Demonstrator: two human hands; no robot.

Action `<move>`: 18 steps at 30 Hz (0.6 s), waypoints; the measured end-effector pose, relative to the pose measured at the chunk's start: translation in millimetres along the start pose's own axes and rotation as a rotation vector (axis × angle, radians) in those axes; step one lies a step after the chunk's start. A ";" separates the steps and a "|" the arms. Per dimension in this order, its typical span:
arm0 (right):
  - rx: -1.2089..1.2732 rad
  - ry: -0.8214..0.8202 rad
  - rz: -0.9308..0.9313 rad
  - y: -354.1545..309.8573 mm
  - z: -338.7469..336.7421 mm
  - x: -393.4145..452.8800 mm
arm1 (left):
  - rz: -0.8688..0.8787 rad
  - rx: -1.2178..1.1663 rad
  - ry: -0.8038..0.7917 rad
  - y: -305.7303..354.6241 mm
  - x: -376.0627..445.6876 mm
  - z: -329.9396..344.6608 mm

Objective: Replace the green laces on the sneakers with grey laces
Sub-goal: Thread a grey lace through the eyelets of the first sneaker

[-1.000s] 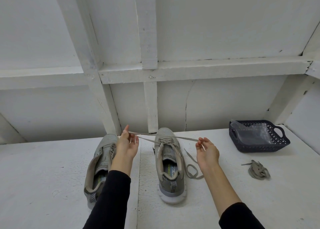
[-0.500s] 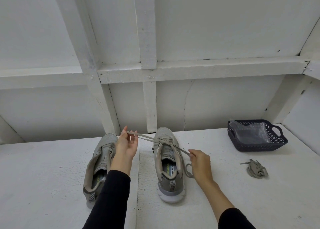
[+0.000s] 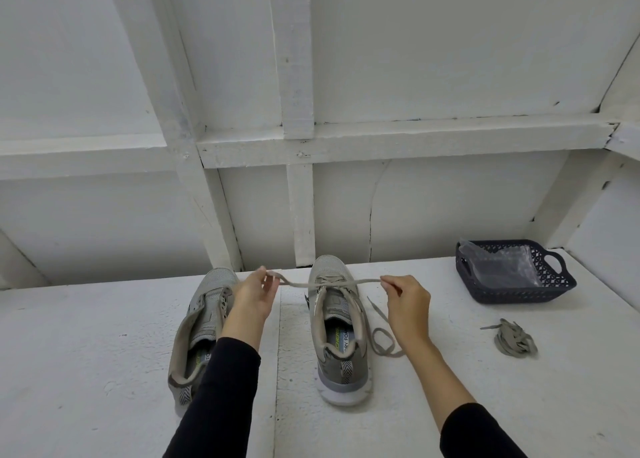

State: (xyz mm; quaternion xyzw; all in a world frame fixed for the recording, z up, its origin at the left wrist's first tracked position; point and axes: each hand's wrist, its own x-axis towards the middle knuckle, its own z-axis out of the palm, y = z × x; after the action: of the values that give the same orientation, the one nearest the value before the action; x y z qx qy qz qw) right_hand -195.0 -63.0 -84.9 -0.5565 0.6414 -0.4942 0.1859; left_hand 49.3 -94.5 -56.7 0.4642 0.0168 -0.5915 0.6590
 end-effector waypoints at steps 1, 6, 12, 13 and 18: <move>0.021 -0.001 -0.017 -4.9 -0.2 2.7 | -0.013 0.142 0.012 -2.4 -1.6 1.8; 0.054 -0.022 -0.064 -23.4 4.8 7.1 | 0.198 1.406 0.054 -20.6 -8.8 3.3; -0.069 -0.099 -0.187 -28.2 11.1 0.7 | 0.723 1.234 -0.380 -34.9 -27.0 24.7; -0.079 -0.105 -0.205 -28.5 11.4 -0.5 | 0.698 1.251 -0.477 -36.0 -30.8 28.8; -0.084 -0.102 -0.258 -28.8 12.9 -5.9 | 0.697 1.371 -0.664 -47.1 -41.0 37.7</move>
State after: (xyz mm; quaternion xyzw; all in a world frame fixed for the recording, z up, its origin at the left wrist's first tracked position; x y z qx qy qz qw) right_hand -167.7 -60.0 -68.2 -0.6660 0.5743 -0.4580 0.1296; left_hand -20.4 -80.9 -39.7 0.5425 -0.6859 -0.3393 0.3466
